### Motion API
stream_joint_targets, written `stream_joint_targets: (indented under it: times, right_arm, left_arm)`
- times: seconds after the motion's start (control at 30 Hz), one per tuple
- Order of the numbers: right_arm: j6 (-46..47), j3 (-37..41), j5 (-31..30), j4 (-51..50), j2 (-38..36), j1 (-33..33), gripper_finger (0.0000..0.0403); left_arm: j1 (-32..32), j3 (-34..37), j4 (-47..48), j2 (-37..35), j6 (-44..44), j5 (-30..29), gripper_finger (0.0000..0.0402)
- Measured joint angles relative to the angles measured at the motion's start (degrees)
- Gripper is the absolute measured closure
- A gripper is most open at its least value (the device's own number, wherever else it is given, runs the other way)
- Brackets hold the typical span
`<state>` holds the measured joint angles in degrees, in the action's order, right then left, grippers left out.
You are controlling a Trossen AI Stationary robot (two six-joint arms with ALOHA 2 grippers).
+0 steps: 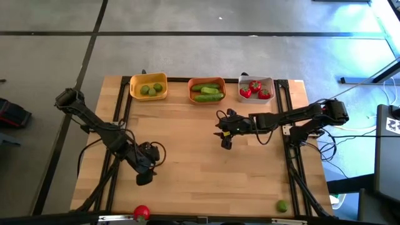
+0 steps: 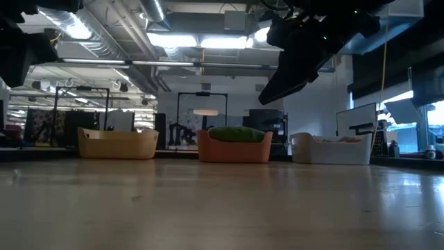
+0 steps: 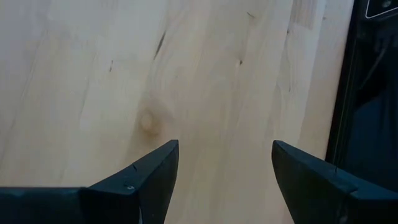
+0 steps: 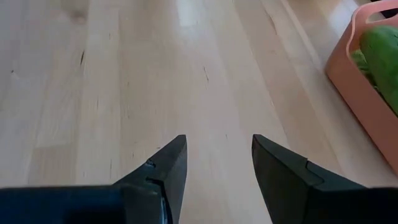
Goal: Sort produce into baskets
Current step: Put the tomato into the white bin
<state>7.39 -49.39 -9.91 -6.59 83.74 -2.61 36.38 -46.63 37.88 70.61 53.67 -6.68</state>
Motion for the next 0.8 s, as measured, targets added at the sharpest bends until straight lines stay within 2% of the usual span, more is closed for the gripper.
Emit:
stream_joint_targets:
  times: [0.27,0.4,0.8]
  right_arm:
    - [1.37,0.0,-0.29,-1.12,0.02,0.02,0.0154]
    - [1.37,0.0,-0.5,-1.31,0.02,0.02,0.0129]
    - [1.09,0.0,-0.52,-1.29,0.02,0.02,0.0122]
  left_arm:
    - [-0.02,0.02,-0.01,0.0,0.0,-0.05,0.0151]
    - [-0.02,0.04,0.01,0.0,-0.02,-0.33,0.0151]
    - [0.0,0.07,-2.06,0.0,-1.15,0.07,0.0151]
